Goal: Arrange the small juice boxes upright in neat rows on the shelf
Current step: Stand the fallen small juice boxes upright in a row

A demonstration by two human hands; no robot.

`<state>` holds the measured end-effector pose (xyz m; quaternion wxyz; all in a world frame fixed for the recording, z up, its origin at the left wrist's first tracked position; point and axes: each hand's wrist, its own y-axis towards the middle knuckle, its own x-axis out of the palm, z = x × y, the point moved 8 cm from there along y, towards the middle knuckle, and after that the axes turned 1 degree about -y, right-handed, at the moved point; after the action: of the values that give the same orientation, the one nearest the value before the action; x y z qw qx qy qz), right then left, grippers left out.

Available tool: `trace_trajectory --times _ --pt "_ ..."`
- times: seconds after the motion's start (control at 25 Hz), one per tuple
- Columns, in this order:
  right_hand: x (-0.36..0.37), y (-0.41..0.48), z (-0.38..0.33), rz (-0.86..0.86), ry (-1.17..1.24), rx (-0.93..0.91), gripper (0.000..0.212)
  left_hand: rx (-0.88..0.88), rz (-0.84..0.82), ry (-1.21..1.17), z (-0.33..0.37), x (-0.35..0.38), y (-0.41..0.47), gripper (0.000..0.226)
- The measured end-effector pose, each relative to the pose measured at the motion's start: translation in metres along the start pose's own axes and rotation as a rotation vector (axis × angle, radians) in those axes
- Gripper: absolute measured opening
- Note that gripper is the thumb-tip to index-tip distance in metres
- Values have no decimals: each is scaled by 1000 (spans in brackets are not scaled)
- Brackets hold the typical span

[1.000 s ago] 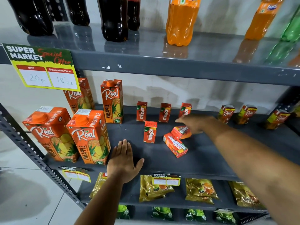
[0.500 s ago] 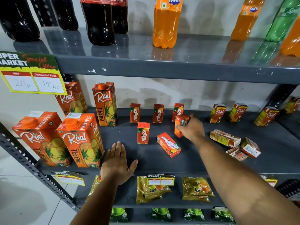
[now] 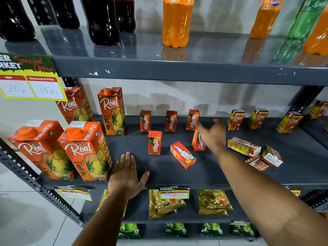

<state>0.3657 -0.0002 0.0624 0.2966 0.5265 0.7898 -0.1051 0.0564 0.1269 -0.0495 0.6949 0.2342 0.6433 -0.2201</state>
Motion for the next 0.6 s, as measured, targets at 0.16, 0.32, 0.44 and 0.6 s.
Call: trace_trajectory --times 0.16,0.32,0.44,0.6 --pt "-1 20 -29 -300 -654 -41 76 -3 -7 14 0 0 1 99" --pt "12 13 -47 -488 -845 -169 41 -5 -9 12 0 0 0 98" --pt "24 9 -56 -586 -1006 -400 34 -5 -9 8 0 -1 0 96" --pt "30 -3 -61 -666 -1091 -592 27 -4 -5 1 0 -1 -1 94"
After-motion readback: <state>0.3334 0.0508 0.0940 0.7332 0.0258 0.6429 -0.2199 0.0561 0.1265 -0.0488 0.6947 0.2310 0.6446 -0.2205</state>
